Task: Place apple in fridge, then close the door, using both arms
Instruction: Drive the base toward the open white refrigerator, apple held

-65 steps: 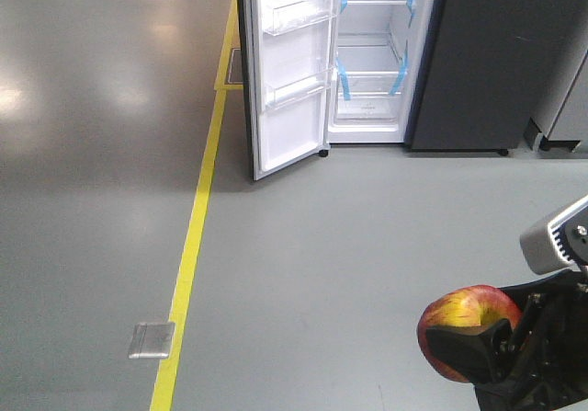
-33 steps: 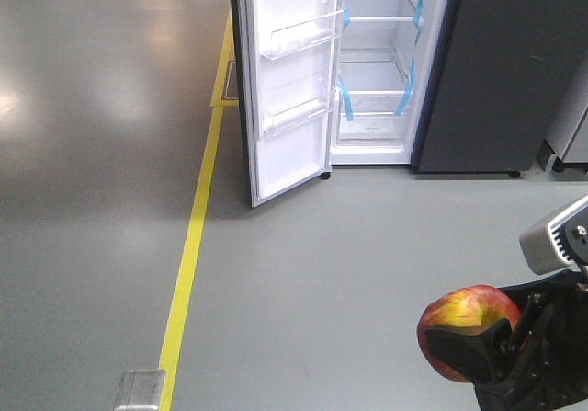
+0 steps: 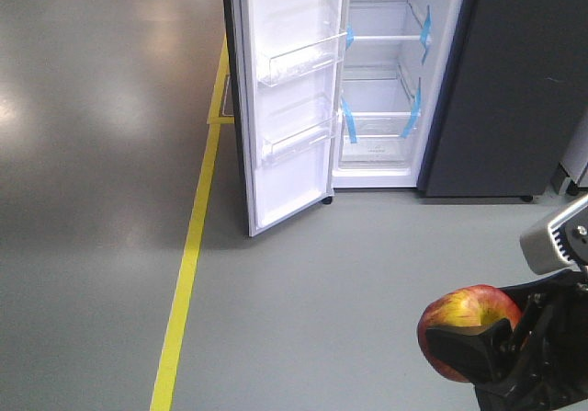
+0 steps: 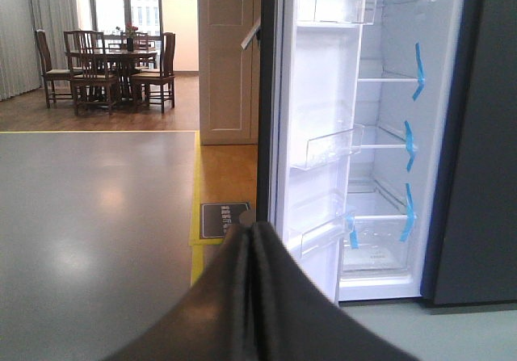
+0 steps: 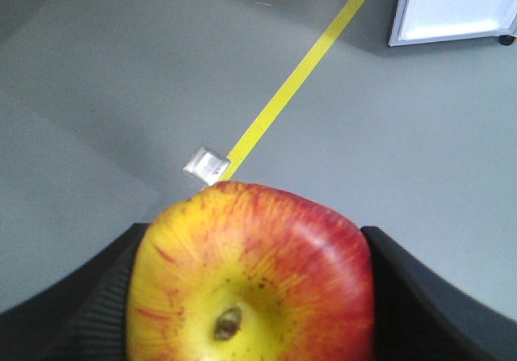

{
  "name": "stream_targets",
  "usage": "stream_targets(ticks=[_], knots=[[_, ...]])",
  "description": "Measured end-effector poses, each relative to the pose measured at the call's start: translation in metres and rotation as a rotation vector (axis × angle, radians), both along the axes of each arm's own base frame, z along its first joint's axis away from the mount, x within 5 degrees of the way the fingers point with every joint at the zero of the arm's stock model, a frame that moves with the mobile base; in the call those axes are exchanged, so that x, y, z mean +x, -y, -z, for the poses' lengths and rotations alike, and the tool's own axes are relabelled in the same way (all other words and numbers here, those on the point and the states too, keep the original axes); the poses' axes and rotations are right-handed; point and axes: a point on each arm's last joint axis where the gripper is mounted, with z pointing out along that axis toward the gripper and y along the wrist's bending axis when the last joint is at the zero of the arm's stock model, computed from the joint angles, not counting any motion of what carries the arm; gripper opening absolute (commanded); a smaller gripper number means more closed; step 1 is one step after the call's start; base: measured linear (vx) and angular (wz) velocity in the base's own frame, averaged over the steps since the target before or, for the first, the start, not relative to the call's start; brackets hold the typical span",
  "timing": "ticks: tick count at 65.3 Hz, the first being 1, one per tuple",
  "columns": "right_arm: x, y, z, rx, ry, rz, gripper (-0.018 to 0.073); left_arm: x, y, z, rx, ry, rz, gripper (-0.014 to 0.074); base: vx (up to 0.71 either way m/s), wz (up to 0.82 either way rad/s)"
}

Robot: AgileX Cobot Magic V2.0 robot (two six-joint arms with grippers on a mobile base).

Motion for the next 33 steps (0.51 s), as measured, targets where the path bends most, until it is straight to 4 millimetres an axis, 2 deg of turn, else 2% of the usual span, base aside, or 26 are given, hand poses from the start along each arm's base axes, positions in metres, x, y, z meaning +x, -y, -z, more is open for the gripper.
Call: stream_targets(ticks=[33], knots=[[0.0, 0.0, 0.0, 0.0, 0.0, 0.0, 0.0223, 0.0, 0.0, 0.0, 0.0, 0.0, 0.0, -0.0006, 0.23, -0.01]])
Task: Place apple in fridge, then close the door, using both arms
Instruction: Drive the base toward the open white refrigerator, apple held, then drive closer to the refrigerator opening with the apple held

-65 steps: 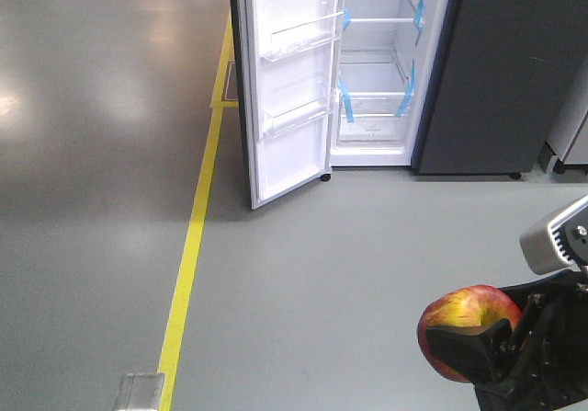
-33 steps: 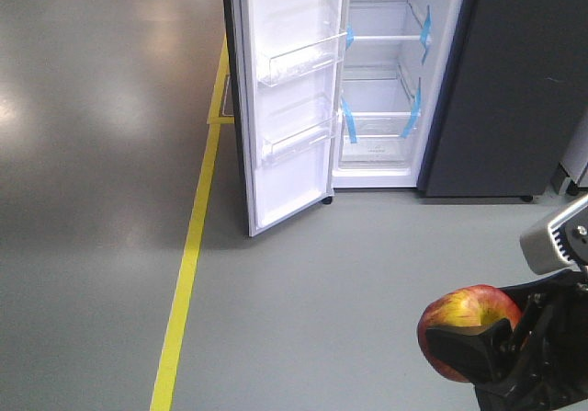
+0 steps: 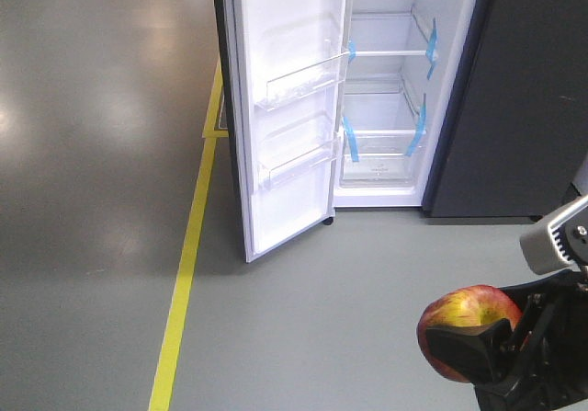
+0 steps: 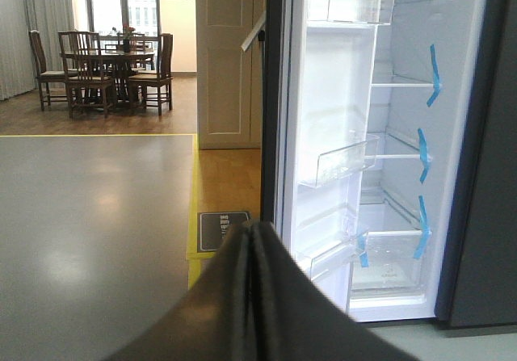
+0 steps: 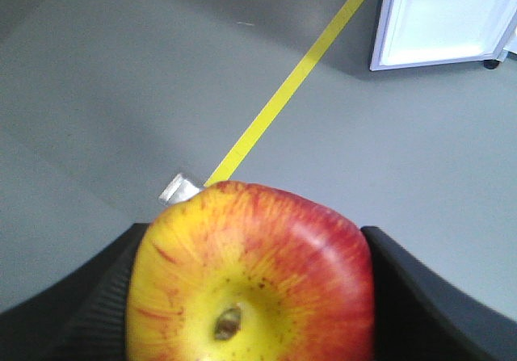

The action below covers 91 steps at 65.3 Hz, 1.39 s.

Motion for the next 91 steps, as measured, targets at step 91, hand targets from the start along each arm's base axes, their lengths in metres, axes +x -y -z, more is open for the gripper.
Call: stream_targets(ticks=[91], knots=[[0.0, 0.0, 0.0, 0.0, 0.0, 0.0, 0.0223, 0.0, 0.0, 0.0, 0.0, 0.0, 0.0, -0.0006, 0.14, -0.01]])
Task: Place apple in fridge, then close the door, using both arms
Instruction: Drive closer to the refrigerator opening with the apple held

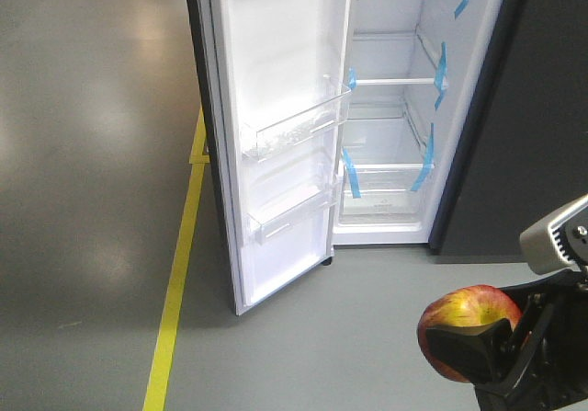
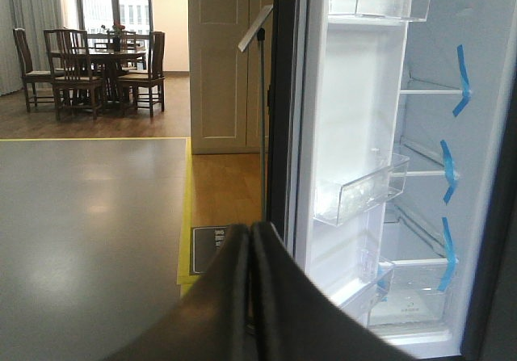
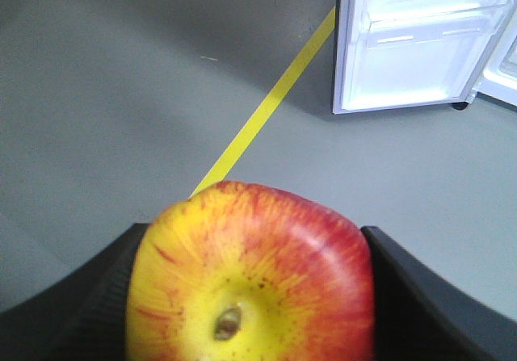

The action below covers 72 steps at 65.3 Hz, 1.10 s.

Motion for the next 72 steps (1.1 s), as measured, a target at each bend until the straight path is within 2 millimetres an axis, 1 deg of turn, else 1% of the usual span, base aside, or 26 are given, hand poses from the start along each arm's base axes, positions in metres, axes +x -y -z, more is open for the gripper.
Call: stream_targets(ticks=[72], knots=[[0.0, 0.0, 0.0, 0.0, 0.0, 0.0, 0.0223, 0.0, 0.0, 0.0, 0.0, 0.0, 0.0, -0.0006, 0.06, 0.0]])
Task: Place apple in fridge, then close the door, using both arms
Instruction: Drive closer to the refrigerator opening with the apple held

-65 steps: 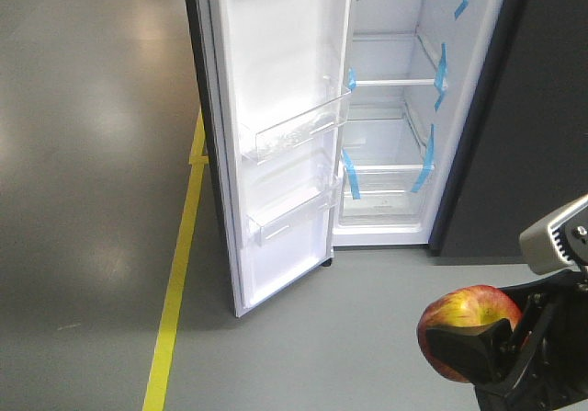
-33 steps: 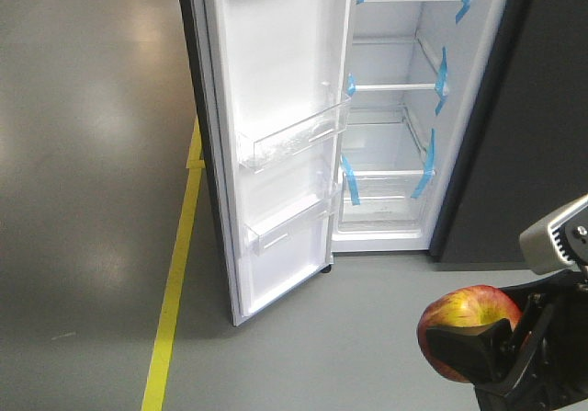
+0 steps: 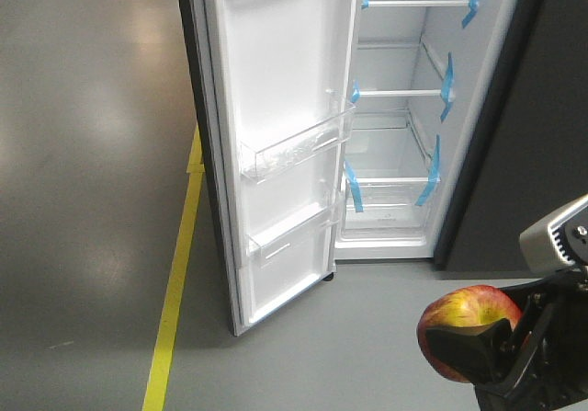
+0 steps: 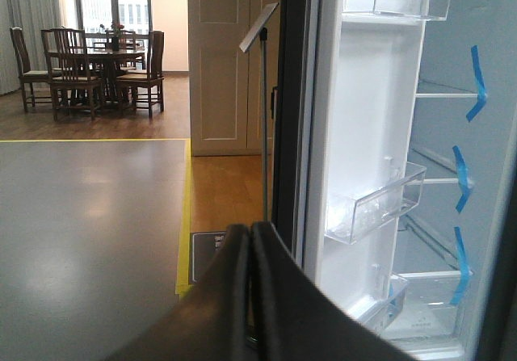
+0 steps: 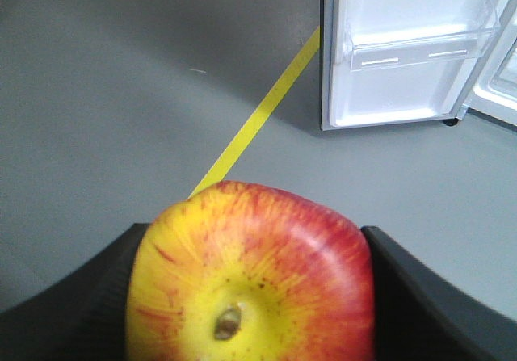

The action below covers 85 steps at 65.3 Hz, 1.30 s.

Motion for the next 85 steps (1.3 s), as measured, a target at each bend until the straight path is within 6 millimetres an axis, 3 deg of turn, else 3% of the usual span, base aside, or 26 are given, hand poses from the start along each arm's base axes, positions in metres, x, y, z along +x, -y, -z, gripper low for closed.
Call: stream_targets(ticks=[85], knots=[[0.0, 0.0, 0.0, 0.0, 0.0, 0.0, 0.0223, 0.0, 0.0, 0.0, 0.0, 0.0, 0.0, -0.0006, 0.08, 0.01]])
